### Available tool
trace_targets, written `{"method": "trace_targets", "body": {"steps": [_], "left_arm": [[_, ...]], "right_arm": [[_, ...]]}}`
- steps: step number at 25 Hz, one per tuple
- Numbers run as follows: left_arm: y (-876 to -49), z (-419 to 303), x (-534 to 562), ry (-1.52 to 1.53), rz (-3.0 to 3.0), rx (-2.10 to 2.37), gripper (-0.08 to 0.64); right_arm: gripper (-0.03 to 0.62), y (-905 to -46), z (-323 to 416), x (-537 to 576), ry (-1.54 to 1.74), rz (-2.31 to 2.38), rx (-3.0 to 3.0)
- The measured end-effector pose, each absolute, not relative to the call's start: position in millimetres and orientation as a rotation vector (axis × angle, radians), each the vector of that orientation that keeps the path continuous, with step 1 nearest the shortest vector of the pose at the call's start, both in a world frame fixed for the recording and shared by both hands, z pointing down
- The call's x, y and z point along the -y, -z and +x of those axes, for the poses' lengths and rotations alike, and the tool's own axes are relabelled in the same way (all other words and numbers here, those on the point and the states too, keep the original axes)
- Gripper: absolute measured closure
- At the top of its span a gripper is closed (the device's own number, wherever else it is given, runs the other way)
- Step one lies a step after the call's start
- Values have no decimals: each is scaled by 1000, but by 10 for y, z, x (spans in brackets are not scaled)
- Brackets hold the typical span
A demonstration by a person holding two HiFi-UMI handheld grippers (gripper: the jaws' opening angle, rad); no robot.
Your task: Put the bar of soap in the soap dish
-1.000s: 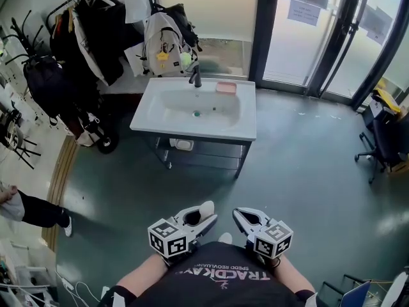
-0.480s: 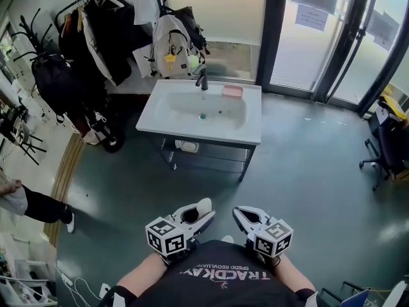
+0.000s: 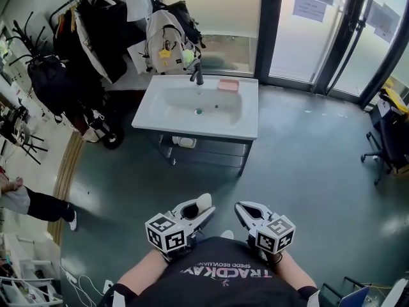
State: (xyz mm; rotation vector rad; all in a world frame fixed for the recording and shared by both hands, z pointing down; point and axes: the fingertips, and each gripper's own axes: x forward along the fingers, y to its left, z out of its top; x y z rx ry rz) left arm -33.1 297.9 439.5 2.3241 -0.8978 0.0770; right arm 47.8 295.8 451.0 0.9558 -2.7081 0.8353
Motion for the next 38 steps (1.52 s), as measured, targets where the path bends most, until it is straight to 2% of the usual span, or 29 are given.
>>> {"method": "trace_targets", "body": {"steps": [21, 38], "left_arm": [[-4392, -526, -1992, -67, 2356, 790, 390], [-4554, -1111, -880, -75, 2351, 700, 390]], "right_arm": [[583, -4462, 374, -2076, -833, 1153, 2649], [583, -4556, -225, -968, -848, 1250, 2596]]}}
